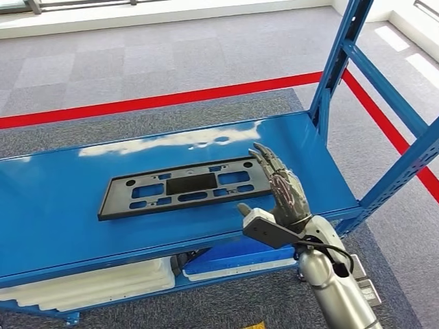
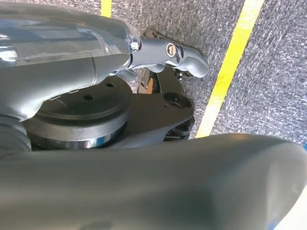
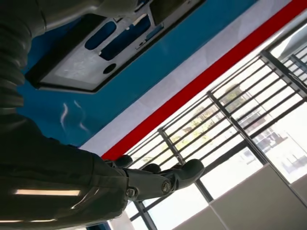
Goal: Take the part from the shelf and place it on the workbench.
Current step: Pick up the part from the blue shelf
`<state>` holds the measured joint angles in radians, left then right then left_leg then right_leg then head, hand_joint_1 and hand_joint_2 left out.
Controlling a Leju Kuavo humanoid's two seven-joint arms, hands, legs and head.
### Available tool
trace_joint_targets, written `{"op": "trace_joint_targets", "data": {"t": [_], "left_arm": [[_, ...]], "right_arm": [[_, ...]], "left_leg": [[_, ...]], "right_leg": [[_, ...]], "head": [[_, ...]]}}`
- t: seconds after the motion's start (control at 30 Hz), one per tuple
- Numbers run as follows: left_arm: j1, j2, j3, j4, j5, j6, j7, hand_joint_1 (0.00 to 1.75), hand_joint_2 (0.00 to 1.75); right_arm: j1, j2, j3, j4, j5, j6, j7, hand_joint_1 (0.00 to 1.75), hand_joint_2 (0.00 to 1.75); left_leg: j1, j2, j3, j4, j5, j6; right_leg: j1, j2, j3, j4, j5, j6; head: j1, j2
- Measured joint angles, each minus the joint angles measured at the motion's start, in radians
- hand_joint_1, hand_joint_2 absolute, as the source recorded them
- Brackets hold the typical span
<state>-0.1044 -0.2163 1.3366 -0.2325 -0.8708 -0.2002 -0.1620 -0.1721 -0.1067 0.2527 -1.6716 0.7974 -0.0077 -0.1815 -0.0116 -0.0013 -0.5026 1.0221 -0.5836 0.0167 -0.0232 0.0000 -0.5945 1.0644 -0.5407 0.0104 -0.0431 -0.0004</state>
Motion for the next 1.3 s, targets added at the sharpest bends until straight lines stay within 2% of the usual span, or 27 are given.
{"op": "trace_joint_targets", "data": {"t": [0.33, 0.63, 0.9, 1.3], "left_arm": [[0.000, 0.000, -0.027, 0.000, -0.028, -0.008, 0.010, 0.00, 0.00], [0.000, 0.000, -0.037, 0.000, -0.031, -0.008, 0.013, 0.00, 0.00], [0.000, 0.000, -0.044, 0.000, -0.042, -0.008, 0.011, 0.00, 0.00], [0.001, 0.000, -0.056, 0.000, -0.054, -0.009, 0.007, 0.00, 0.00]], "right_arm": [[-0.095, 0.010, 0.098, 0.257, -0.017, 0.036, -0.025, 0.00, 1.75], [-0.144, 0.013, 0.183, 0.333, -0.013, 0.029, -0.026, 0.00, 1.75], [-0.176, 0.013, 0.235, 0.372, 0.095, -0.015, 0.033, 0.00, 1.75], [-0.220, 0.007, 0.242, 0.491, 0.157, -0.037, 0.074, 0.00, 1.75]], "left_leg": [[0.000, 0.000, 0.000, 0.000, 0.000, 0.000], [0.000, 0.000, 0.000, 0.000, 0.000, 0.000], [0.000, 0.000, 0.000, 0.000, 0.000, 0.000], [0.000, 0.000, 0.000, 0.000, 0.000, 0.000]], "right_leg": [[0.000, 0.000, 0.000, 0.000, 0.000, 0.000], [0.000, 0.000, 0.000, 0.000, 0.000, 0.000], [0.000, 0.000, 0.000, 0.000, 0.000, 0.000], [0.000, 0.000, 0.000, 0.000, 0.000, 0.000]], "head": [[0.000, 0.000], [0.000, 0.000], [0.000, 0.000], [0.000, 0.000]]}}
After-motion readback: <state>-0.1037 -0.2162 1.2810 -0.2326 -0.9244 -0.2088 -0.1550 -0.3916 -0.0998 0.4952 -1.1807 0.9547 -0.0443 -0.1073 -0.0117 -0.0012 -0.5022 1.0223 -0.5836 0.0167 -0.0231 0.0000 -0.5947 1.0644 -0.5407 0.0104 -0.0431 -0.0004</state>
